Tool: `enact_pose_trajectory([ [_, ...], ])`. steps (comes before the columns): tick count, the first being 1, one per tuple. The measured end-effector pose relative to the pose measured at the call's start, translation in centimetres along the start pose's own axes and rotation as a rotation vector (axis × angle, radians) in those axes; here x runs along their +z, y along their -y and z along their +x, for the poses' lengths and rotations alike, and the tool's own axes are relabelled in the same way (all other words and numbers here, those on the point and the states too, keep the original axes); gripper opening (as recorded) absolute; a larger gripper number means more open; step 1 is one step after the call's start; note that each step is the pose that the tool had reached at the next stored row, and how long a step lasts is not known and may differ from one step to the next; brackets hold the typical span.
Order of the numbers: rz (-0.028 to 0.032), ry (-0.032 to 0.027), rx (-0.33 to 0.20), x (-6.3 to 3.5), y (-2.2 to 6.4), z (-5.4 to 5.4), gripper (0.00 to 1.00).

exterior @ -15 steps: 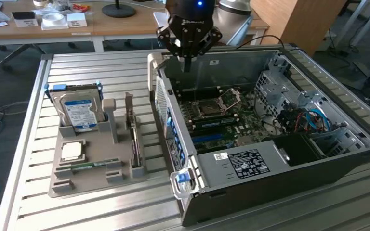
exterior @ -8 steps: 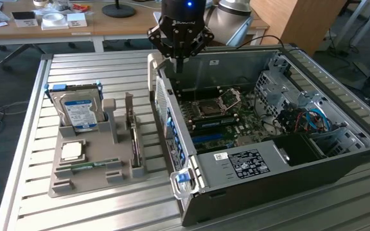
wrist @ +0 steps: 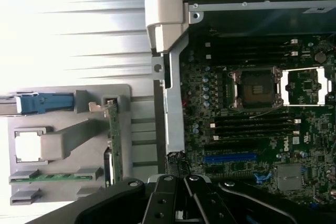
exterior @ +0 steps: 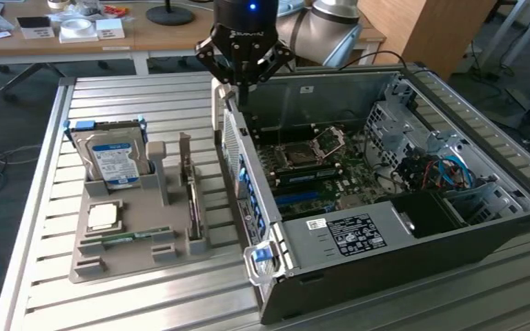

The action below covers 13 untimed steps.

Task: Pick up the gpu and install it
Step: 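Reach for the gpu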

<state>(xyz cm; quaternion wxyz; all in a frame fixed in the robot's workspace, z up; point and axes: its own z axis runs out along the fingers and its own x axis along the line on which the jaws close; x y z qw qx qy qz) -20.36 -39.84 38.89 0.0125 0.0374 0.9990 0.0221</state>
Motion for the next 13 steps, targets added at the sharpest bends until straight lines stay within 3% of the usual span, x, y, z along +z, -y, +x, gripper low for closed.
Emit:
enact_pose_trajectory([
  [13,-0.0001,0.0001,0.000,0.13,0.20,2.5,0.11],
])
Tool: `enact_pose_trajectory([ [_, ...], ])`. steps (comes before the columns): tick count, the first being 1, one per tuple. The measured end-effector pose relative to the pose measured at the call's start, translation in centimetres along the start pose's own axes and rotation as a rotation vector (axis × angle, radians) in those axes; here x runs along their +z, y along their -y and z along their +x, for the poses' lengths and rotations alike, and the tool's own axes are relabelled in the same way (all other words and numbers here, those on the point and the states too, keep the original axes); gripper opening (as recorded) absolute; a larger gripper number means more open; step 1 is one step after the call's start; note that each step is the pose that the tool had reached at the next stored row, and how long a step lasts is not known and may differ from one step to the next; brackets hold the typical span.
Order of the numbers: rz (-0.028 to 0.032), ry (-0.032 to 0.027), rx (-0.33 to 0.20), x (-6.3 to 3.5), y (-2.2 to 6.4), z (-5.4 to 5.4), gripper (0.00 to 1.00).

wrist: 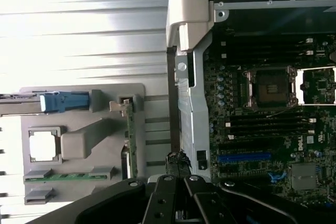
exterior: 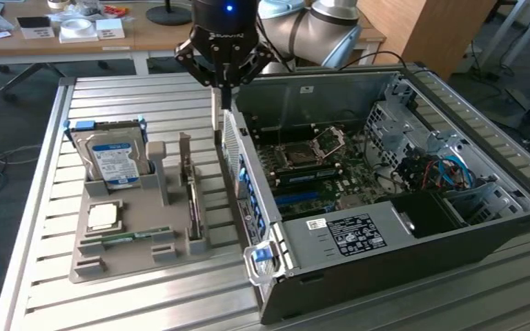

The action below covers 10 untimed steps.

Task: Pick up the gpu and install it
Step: 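Reach for the gpu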

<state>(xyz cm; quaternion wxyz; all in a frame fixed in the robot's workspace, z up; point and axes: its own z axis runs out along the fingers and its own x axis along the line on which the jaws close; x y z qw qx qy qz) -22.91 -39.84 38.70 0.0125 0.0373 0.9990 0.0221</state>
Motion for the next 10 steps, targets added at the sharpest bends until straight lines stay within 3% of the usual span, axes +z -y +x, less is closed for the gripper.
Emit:
enact_pose_trajectory([
  [10,0.0000,-0.0001,0.000,0.04,0.22,2.9,0.11],
])
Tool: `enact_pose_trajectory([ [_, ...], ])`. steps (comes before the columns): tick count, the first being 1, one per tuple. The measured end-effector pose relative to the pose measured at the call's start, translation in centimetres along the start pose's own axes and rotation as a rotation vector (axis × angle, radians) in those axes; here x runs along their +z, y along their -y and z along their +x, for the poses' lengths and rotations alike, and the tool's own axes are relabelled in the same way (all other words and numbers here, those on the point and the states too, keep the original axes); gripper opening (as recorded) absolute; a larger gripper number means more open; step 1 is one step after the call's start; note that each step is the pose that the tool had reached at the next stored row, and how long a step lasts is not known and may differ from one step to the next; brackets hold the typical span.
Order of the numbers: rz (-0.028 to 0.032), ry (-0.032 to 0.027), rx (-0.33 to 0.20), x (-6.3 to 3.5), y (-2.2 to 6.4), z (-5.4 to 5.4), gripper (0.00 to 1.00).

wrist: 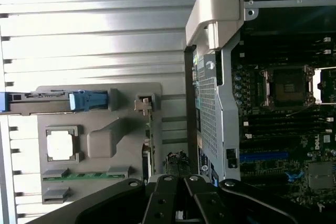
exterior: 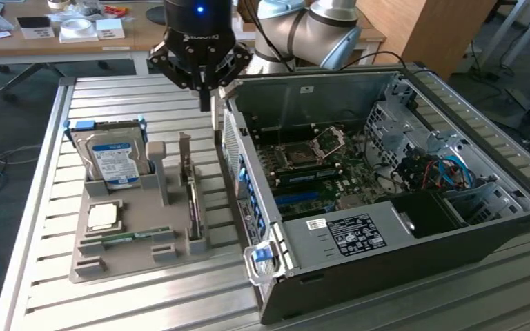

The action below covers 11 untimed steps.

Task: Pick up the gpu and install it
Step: 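Reach for the gpu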

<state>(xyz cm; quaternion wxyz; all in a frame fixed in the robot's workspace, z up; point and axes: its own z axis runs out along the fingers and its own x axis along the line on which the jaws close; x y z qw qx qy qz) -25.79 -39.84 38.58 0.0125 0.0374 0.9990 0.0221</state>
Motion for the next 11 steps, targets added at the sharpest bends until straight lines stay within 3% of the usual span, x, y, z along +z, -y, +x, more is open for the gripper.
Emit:
enact_pose_trajectory([
  [7,0.0000,0.0000,0.000,0.01,0.05,0.39,0.11],
  [11,0.0000,0.0000,0.000,-0.02,0.59,0.41,0.11],
])
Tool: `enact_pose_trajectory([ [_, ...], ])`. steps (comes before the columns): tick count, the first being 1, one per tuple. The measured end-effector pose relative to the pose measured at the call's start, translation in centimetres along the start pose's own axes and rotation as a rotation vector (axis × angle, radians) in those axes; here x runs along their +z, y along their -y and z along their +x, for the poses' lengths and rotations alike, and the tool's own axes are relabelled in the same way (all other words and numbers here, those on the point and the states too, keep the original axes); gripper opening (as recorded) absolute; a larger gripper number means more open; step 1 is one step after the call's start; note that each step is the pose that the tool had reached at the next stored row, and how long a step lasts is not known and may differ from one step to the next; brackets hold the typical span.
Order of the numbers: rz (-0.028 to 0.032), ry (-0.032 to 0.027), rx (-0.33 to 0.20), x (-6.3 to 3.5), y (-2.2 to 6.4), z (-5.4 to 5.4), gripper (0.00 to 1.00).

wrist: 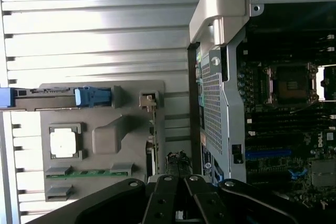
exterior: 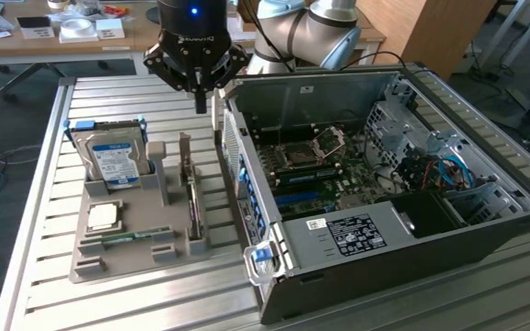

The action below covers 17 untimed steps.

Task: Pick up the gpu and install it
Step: 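Reach for the gpu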

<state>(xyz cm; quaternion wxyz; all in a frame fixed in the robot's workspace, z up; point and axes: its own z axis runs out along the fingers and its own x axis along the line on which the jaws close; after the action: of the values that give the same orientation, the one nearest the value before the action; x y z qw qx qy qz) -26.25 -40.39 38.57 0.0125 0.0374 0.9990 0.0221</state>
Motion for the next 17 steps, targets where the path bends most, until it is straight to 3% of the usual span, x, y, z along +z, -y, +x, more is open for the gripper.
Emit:
enact_pose_trajectory([
  [6,0.0001,-0.0001,0.000,-0.06,1.40,0.0,0.11],
  [17,0.0001,0.0000,0.000,-0.08,2.92,0.3,0.11],
])
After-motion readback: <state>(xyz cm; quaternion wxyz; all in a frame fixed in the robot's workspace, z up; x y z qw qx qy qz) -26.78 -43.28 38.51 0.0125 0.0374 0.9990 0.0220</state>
